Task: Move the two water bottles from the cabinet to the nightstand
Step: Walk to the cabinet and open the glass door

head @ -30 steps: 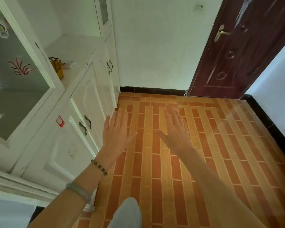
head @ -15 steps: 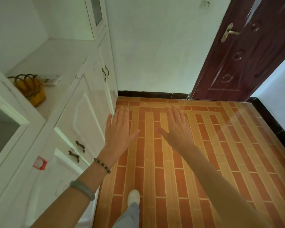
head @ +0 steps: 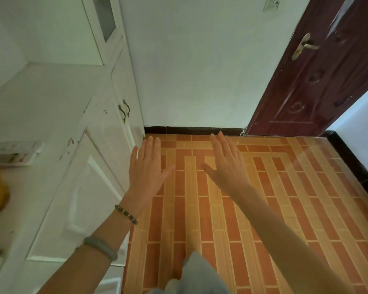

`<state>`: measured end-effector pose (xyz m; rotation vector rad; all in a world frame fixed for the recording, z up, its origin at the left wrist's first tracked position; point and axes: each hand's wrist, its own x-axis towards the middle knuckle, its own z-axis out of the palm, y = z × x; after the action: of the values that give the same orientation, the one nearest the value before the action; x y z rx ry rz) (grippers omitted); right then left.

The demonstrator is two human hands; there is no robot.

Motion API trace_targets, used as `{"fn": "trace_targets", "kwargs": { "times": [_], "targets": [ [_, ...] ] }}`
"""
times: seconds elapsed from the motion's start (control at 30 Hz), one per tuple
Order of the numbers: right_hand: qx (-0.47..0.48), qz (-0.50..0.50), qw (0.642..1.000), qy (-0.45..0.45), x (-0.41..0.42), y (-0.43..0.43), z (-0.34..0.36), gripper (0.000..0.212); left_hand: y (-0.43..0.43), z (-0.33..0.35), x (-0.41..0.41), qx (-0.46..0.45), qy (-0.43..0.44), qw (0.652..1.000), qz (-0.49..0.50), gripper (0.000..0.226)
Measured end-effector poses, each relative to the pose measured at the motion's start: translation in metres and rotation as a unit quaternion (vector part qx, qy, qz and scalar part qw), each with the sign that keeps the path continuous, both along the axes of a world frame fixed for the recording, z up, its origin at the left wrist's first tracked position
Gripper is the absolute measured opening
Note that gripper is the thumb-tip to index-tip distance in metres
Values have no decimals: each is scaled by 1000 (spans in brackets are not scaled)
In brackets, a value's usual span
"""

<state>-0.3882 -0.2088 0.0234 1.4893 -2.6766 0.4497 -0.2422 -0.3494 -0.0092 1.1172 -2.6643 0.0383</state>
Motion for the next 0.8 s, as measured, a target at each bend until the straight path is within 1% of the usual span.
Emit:
{"fn": "trace_targets", "kwargs": {
  "times": [0.27, 0.47, 0.63, 0.8],
  "targets": [
    [-4, 13, 1000, 6, -79, -85, -9, 78, -78, -6, -67, 9, -1, 1000, 13, 86],
    [-5, 20, 1000, -1, -160, -161, -6, 78, -147, 4, -142, 10, 11, 999, 33, 85],
    [-9, 41, 999, 4, -216, -212, -9, 78, -196, 3, -199, 14, -4, 998, 55, 86],
    [-7, 54, 998, -5, -259, -255, -14, 78, -233, -5, -234, 31, -10, 997, 67, 85]
  ]
}}
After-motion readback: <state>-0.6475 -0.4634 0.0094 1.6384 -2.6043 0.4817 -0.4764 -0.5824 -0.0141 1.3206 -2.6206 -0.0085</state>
